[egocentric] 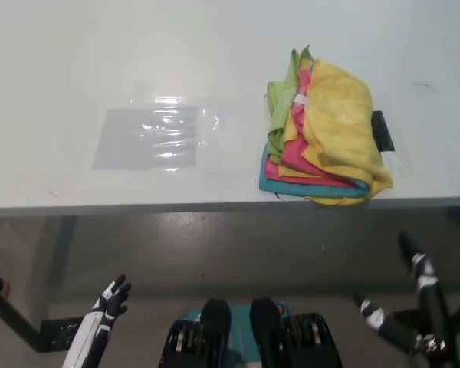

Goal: A stack of folded microfibre clothes with a single fold is kept infront of the robot. the robot uses its right hand to grab one end of the clothes and pulla it away from the other end to unfold

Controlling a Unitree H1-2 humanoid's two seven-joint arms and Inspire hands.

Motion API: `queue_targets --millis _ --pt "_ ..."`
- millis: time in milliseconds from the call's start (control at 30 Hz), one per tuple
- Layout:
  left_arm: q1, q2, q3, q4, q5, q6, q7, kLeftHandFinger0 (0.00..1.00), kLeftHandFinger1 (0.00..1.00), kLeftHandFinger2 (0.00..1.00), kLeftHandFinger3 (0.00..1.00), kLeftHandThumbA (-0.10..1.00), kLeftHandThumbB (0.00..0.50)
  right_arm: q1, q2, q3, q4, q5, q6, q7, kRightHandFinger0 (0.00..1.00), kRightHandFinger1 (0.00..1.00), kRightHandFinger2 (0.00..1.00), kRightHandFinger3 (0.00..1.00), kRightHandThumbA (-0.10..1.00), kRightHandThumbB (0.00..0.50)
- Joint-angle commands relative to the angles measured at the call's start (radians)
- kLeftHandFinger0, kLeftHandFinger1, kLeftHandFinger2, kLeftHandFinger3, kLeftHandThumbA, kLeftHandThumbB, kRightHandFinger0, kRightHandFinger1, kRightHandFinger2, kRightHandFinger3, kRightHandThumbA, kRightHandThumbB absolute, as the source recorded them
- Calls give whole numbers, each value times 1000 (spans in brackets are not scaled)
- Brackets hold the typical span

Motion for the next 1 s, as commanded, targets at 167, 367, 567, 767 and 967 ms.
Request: queue_targets --millis 167,367,567,767,967 --pt "-22 20 -1 -34 5 -20 -17 1000 1000 1000 1000 1000 351 -250 15 -47 -289 -197 277 11 1000 1000 1000 1000 788 174" --pt "-27 24 -3 -37 12 -26 -23 1000 1000 1000 1000 987 339 -422 3 -31 -217 -216 423 50 1000 1000 1000 1000 882 188" --pt "-29 28 -7 -43 20 -16 -30 1000 1000 1000 1000 975 349 -617 -18 5 -32 -216 493 76 1000 1000 1000 1000 979 213" --pt "-24 27 -17 -59 32 0 -35 1000 1000 1000 1000 968 361 -760 -24 31 196 -198 502 50 1000 1000 1000 1000 990 226" --pt "-30 33 -23 -57 29 -2 -43 1000 1000 1000 1000 965 356 -888 -5 45 479 -175 484 15 1000 1000 1000 1000 1000 252"
